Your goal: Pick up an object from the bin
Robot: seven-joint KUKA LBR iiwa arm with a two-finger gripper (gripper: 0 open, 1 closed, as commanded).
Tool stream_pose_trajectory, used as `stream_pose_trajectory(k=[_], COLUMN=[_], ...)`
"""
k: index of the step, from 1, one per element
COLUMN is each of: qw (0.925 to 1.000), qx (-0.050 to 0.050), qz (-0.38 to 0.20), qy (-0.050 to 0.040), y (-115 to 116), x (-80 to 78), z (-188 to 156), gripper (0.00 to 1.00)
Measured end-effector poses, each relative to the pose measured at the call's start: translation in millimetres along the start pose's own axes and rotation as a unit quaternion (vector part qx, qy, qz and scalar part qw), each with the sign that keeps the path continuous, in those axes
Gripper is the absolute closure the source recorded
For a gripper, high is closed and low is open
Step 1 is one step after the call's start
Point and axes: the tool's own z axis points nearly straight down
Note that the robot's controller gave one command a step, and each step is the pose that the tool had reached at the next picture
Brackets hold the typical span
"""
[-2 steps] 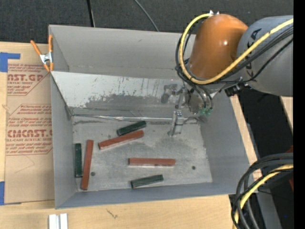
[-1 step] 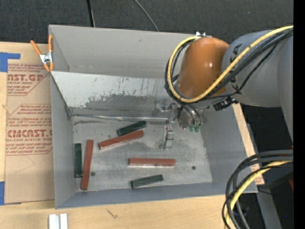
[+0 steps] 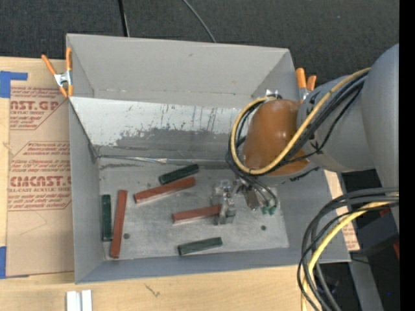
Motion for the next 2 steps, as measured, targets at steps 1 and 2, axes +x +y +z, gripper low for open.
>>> stream_pose_trajectory(k=[1, 2], qw=[1.0, 1.0], qx=[0.0, 0.0], qz=[0.0, 0.004], qy=[0.0, -0.001], y=[0, -1], x=[0.0, 23.7], z=[0, -138], gripper=[1.0, 1.0])
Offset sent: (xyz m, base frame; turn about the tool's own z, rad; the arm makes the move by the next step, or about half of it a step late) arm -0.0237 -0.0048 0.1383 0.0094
